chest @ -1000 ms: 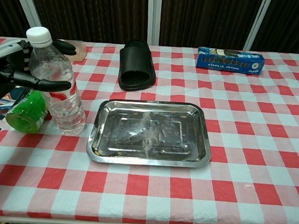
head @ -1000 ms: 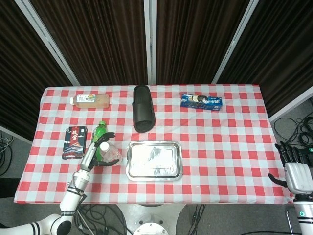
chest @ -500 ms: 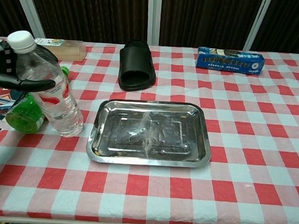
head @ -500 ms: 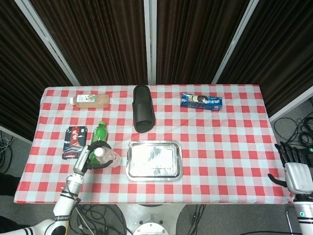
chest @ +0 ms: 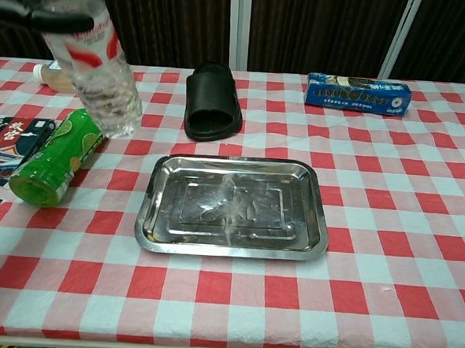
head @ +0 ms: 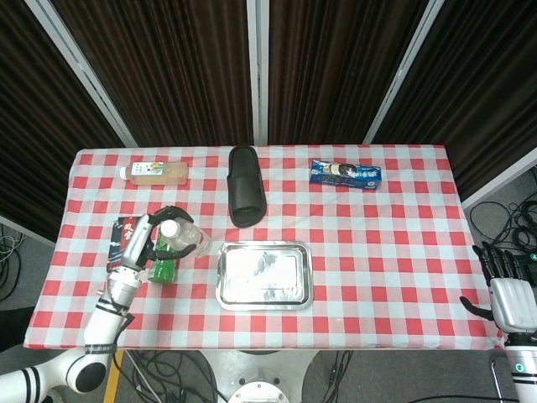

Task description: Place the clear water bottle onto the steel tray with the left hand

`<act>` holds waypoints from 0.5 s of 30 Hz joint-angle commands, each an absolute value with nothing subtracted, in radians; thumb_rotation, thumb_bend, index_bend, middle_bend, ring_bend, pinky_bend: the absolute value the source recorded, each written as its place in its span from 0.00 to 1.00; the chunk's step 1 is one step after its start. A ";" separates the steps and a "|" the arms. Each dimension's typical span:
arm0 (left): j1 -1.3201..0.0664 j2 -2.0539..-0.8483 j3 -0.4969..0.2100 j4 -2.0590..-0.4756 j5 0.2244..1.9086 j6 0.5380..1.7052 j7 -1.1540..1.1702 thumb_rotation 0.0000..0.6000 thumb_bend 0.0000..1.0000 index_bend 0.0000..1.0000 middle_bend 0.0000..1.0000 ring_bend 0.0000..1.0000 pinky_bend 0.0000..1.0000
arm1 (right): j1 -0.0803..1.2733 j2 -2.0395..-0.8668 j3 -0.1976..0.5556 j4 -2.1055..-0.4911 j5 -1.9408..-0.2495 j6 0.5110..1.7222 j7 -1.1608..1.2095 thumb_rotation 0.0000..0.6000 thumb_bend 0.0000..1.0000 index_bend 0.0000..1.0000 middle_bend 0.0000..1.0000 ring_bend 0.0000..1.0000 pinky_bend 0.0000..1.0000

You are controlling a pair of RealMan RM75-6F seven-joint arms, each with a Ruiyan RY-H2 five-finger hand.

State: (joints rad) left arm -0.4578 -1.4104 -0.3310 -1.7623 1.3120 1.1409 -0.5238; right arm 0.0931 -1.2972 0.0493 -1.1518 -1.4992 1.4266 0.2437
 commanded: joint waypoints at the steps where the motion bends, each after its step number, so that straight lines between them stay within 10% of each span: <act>1: -0.504 -1.320 -0.403 -1.831 1.226 1.096 -0.429 1.00 0.30 0.54 0.60 0.44 0.46 | 0.091 -1.296 0.047 -1.155 -1.508 1.438 0.248 1.00 0.09 0.00 0.00 0.00 0.00; 7: -0.428 -1.293 -0.280 -1.755 1.148 1.061 -0.416 1.00 0.31 0.54 0.60 0.44 0.45 | 0.091 -1.295 0.044 -1.158 -1.511 1.438 0.249 1.00 0.09 0.00 0.00 0.00 0.00; 15: -0.533 -1.270 -0.435 -1.812 1.195 1.084 -0.410 1.00 0.31 0.54 0.60 0.44 0.46 | 0.091 -1.297 0.046 -1.159 -1.508 1.438 0.237 1.00 0.09 0.00 0.00 0.00 0.00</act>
